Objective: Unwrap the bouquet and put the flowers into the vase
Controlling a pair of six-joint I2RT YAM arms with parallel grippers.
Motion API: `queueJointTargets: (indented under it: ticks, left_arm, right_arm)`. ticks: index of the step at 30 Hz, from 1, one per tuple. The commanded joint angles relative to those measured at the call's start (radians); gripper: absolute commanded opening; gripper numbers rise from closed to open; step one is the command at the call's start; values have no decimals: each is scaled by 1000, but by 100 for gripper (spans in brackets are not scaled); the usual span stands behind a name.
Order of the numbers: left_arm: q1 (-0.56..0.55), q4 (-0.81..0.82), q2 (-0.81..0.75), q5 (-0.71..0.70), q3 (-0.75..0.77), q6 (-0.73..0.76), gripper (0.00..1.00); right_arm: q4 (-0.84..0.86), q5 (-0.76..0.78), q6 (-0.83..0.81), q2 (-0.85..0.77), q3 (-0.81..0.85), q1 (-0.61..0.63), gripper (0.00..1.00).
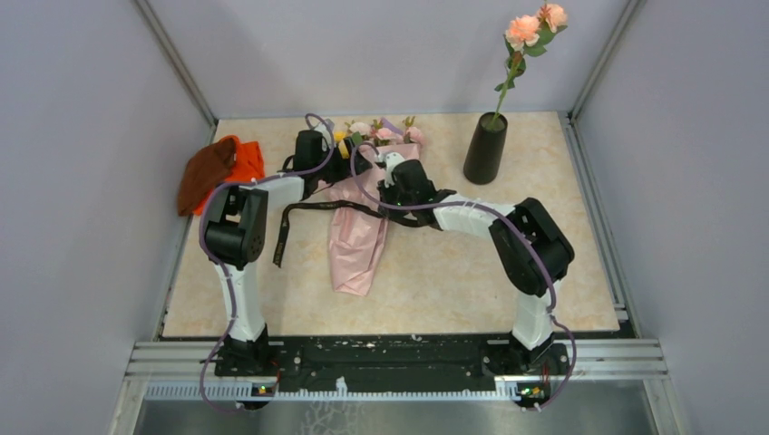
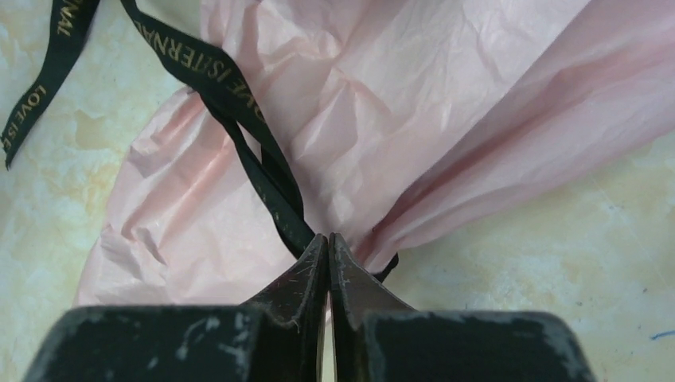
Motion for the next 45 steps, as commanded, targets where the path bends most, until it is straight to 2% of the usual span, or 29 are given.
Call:
queueJointTargets:
  ticks: [1, 8, 11, 17, 23, 31, 45]
  left_arm:
    - [10, -25, 37, 2, -7, -4, 99]
    - [21, -13, 48, 24, -6, -14, 99]
    - [22, -7, 51, 37, -4, -22, 99]
    - [21, -8, 40, 26, -18, -17, 99]
    - [21, -9, 42, 26, -19, -14, 99]
    - [21, -9, 54, 30, -12, -16, 99]
    - [23, -21, 45, 22, -11, -7, 99]
  right_arm:
    - [22, -25, -13, -83, -65, -5, 2]
    - [36, 18, -19, -161, -184, -4, 2]
    - [29, 17, -23, -176, -170, -4, 8]
    - [5, 12, -33, -182, -125, -3, 13]
    - [16, -38, -21, -178, -103, 1, 25]
    - [-4, -50, -25, -165, -72, 24, 27]
    - [24, -30, -26, -143, -143, 31, 25]
